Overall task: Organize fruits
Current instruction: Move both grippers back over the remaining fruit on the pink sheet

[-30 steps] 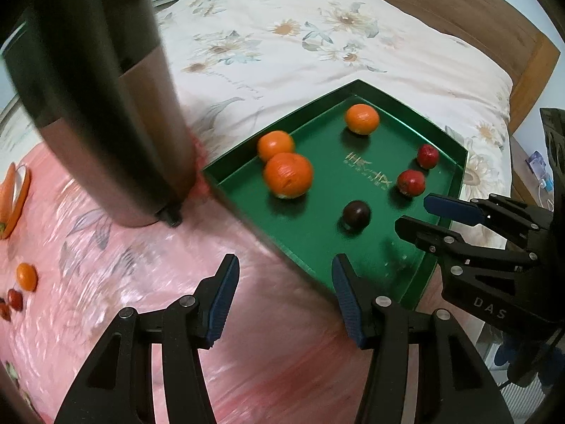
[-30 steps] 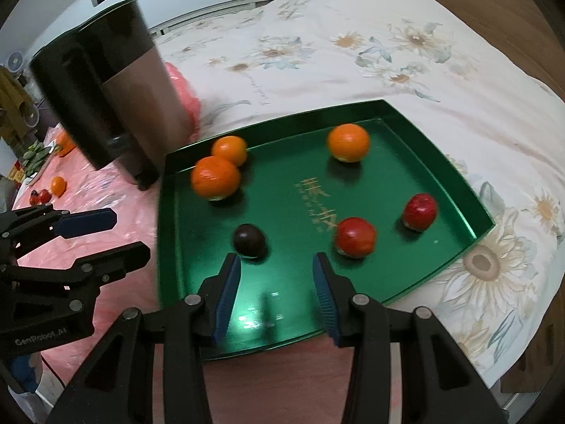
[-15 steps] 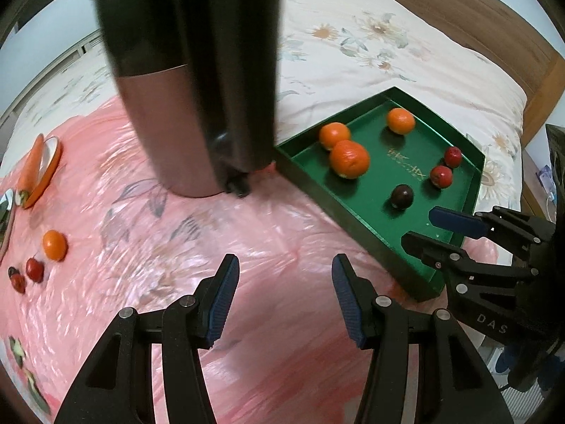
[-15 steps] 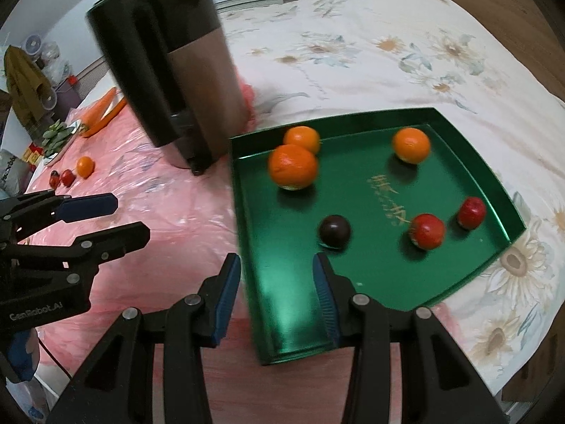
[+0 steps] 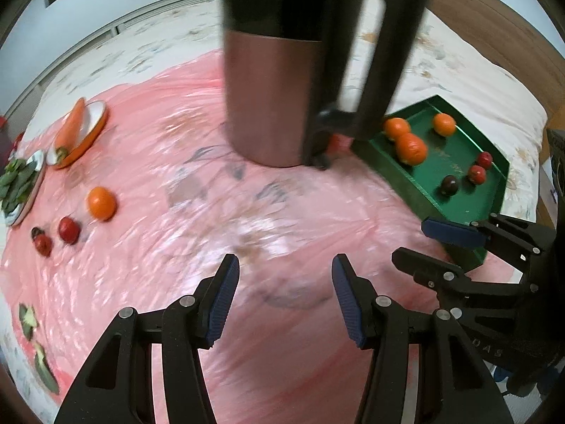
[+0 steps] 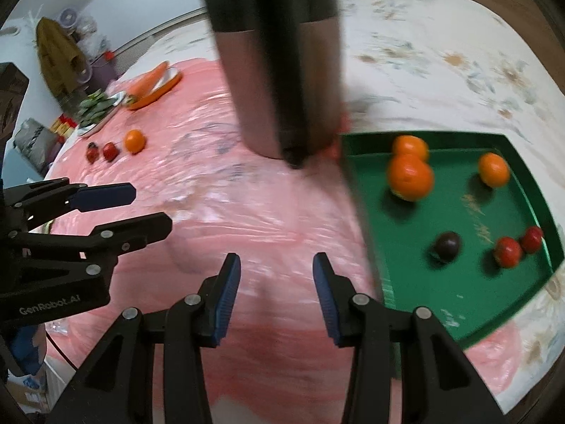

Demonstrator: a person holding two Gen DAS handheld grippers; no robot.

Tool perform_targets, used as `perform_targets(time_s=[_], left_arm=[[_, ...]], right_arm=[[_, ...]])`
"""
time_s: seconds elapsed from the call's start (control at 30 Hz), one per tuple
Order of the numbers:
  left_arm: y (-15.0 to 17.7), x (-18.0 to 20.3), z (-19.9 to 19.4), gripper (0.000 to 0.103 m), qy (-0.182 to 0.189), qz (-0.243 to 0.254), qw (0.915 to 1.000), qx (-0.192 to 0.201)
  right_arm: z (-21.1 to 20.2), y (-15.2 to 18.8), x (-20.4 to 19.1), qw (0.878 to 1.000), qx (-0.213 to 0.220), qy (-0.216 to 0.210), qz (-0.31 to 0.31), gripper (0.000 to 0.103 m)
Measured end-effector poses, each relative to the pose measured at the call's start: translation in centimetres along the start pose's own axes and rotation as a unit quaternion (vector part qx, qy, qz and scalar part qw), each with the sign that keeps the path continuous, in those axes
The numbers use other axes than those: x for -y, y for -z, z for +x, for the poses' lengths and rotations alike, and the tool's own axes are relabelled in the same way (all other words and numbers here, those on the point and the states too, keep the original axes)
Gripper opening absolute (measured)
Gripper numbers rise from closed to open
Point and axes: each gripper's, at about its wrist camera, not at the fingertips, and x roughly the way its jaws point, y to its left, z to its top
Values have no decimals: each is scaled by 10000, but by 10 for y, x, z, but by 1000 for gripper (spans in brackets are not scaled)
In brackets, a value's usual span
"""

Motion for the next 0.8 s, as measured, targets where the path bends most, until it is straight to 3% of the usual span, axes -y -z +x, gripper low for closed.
perform_targets(time_s=[0.4,0.8], left_arm=[[41,-108,-14,49,-484,-877,9950,-40],[62,-217,-25,49,-1036,-1915,9759,135]], right_arm=[[37,-29,-96,9957,-71,-666,-646,77],[78,-62,-192,9820,-98,-1335,-1335,77]])
